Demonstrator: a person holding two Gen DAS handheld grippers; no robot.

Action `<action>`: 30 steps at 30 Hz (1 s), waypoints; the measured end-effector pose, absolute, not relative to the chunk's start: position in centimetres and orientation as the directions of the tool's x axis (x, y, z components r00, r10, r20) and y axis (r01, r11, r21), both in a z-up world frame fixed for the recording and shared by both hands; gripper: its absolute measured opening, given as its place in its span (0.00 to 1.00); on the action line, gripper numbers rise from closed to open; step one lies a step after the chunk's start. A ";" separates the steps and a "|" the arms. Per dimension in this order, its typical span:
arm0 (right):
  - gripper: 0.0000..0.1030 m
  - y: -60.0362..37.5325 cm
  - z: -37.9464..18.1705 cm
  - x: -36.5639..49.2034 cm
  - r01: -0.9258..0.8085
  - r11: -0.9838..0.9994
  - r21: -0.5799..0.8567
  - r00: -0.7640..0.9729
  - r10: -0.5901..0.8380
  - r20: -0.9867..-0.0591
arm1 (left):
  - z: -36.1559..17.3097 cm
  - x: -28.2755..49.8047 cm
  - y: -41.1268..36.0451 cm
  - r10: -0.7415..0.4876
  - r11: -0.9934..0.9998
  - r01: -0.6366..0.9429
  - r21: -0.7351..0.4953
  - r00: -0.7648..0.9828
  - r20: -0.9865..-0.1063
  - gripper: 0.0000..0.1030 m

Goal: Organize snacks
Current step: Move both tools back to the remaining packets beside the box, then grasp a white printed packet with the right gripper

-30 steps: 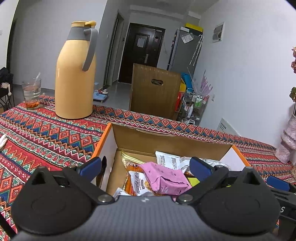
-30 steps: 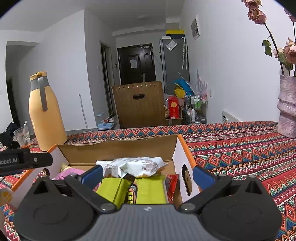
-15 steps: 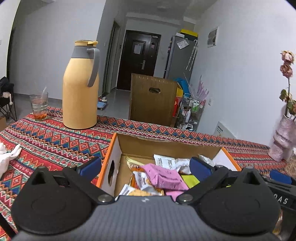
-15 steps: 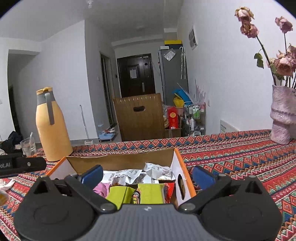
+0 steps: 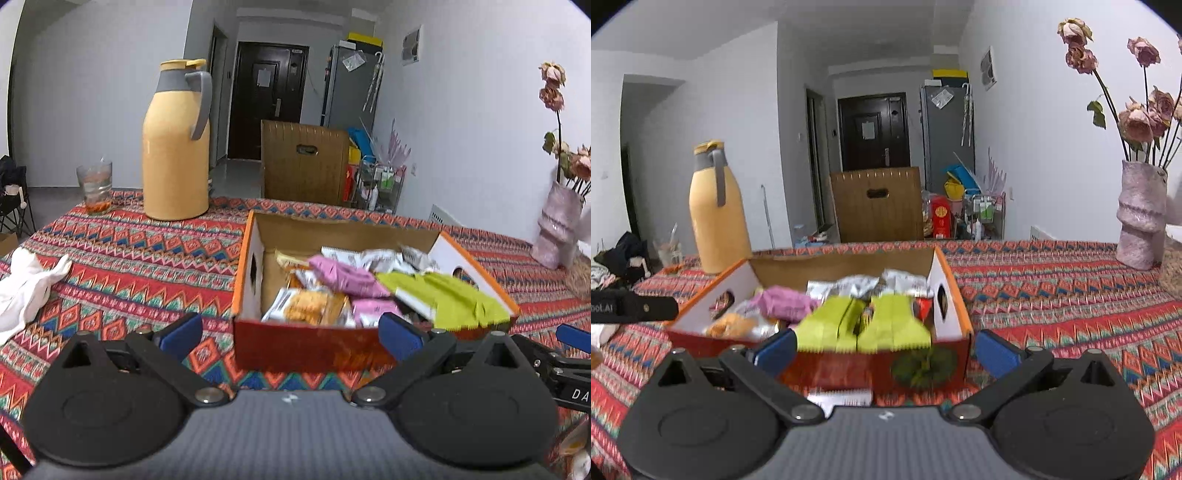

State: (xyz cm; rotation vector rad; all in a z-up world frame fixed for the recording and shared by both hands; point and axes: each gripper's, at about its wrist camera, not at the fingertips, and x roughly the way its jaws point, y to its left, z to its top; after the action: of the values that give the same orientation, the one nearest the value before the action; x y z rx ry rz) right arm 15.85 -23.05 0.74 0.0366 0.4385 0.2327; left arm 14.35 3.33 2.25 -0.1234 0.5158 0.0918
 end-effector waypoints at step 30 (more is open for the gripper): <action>1.00 -22.7 -4.1 14.0 -0.149 0.984 0.093 0.861 0.175 -0.477 | -2.0 12.6 3.7 0.072 0.990 -0.123 -0.073 0.870 -0.488 1.00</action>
State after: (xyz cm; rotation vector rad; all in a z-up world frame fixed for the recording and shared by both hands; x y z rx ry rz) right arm 13.97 -22.66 -4.14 0.0531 0.5049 0.1702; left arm 12.63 3.73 -1.96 -0.1027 0.5063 0.1024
